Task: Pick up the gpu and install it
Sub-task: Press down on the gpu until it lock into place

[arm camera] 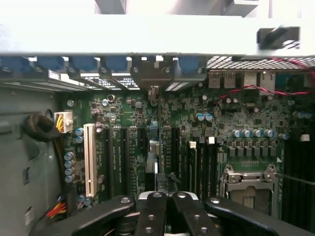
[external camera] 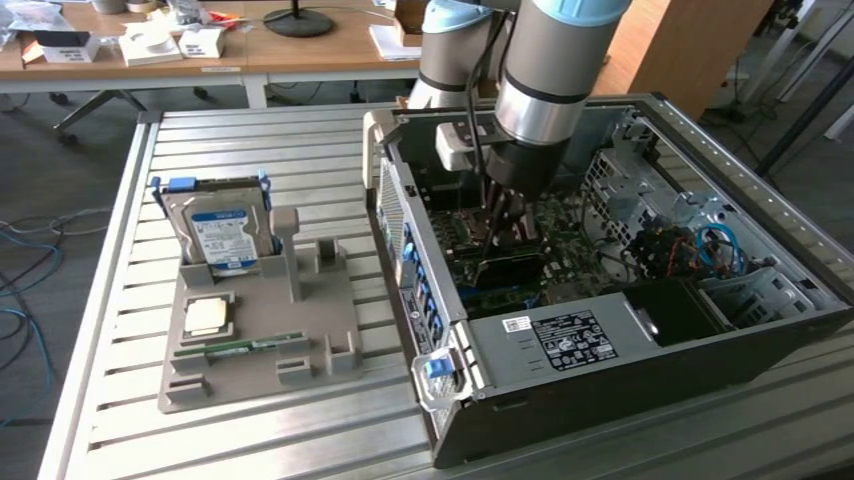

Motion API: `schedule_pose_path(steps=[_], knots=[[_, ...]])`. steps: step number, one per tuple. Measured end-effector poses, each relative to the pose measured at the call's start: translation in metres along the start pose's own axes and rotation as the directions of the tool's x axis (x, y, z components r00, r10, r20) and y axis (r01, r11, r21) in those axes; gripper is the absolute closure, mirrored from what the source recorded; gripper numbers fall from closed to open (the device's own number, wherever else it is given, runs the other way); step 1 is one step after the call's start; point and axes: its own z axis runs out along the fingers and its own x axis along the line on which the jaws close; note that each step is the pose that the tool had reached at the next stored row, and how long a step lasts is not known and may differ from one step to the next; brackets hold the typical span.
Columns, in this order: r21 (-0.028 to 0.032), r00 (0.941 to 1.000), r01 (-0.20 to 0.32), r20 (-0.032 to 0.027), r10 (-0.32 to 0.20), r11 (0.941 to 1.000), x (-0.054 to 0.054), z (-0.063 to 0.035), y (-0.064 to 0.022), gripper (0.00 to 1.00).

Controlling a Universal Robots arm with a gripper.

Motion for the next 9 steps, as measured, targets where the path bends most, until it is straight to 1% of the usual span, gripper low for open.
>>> schedule_pose_path(steps=[9], knots=[[-0.0001, 1.0, 0.0, -0.0002, 0.0, 1.0, -0.001, -0.0277, -0.0002, 0.89]])
